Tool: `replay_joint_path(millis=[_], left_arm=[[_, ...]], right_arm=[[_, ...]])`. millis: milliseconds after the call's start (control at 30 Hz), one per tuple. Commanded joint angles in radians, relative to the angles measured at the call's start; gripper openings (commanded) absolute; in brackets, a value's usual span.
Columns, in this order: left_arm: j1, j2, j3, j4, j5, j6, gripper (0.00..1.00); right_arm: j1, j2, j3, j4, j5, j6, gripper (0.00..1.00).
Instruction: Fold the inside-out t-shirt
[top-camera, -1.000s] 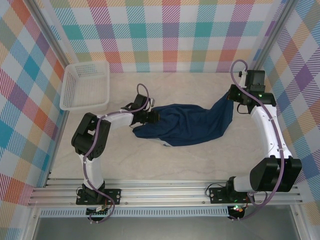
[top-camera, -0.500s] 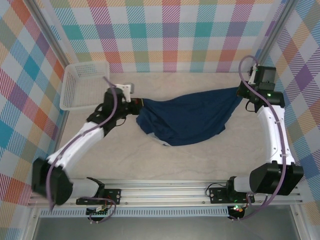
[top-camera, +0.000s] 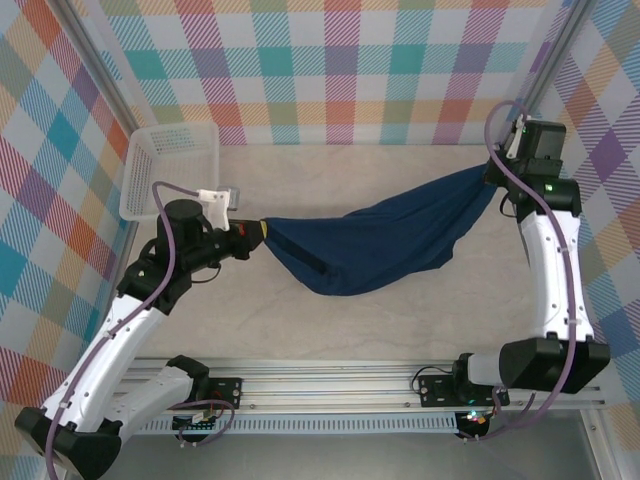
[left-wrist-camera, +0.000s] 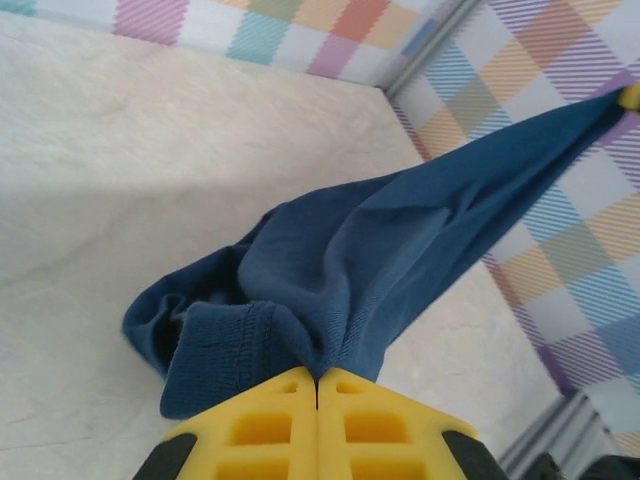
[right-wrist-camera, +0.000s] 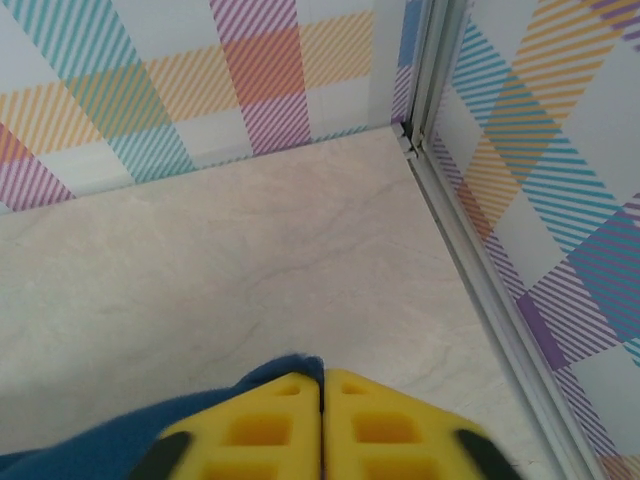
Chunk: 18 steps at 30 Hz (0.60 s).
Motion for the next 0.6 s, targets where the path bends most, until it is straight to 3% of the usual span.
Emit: replay_joint_path(millis=[0, 67, 100, 167, 233, 367, 567], left_arm=[[0.011, 0.038, -0.056, 0.055, 0.086, -0.072, 0.0], [0.01, 0.059, -0.065, 0.072, 0.088, -0.081, 0.0], [0.01, 0.065, -0.068, 0.075, 0.084, -0.08, 0.0], [0.01, 0.078, -0.068, 0.072, 0.073, -0.073, 0.0], [0.01, 0.088, -0.061, 0.064, 0.067, -0.063, 0.0], [0.01, 0.095, -0.046, 0.046, 0.062, -0.048, 0.0], [0.01, 0.092, -0.034, 0.027, 0.052, -0.032, 0.0]], right_arm=[[0.069, 0.103, -0.002, -0.036, 0.057, -0.03, 0.41], [0.197, 0.035, -0.127, 0.09, 0.097, -0.105, 0.54], [0.254, -0.012, -0.189, 0.154, 0.053, -0.117, 0.57], [0.351, -0.1, -0.324, 0.268, -0.198, -0.091, 0.62], [0.481, -0.143, -0.434, 0.355, -0.323, -0.096, 0.65], [0.758, -0.155, -0.607, 0.51, -0.35, -0.158, 0.71], [0.903, -0.111, -0.725, 0.693, -0.354, -0.206, 0.76]])
